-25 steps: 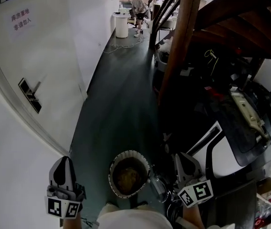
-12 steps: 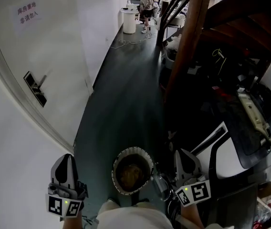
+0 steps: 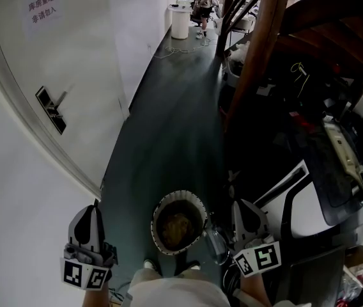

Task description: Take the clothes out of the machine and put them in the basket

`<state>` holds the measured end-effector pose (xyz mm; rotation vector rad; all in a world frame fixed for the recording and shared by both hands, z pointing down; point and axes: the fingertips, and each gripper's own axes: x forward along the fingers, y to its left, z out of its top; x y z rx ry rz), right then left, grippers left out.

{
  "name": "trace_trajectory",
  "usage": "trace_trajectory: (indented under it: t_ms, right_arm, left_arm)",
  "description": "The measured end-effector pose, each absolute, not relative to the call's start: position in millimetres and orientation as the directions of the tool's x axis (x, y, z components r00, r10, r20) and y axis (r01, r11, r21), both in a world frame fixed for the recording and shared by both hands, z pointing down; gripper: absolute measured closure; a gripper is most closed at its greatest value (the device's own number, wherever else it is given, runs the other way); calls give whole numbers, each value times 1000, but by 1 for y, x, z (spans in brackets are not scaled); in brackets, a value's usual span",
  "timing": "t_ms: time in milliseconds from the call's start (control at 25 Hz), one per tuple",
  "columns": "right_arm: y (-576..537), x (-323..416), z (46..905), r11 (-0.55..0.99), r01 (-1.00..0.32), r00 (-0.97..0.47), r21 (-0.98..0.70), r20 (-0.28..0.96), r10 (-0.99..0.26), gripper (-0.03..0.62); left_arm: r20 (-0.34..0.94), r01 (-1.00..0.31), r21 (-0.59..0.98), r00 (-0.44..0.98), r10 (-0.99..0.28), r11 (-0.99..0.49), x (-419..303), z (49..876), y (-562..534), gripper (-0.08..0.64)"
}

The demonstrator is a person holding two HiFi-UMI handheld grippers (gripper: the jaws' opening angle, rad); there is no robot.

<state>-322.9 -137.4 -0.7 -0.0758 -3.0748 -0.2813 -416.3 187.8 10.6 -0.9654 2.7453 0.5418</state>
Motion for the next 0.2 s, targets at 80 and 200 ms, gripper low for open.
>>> trace_trajectory:
  t_ms: [80, 200]
  right_arm:
    - [-137, -320, 1, 982, 58, -997, 180, 62, 47, 578]
    - [-136, -317, 4, 982, 65, -996, 180, 67, 54, 578]
  left_arm:
    - [-287, -628, 280, -776, -561, 726, -415, 12, 188, 546]
    - [-287, -621, 283, -782, -554, 730, -412, 13, 187, 546]
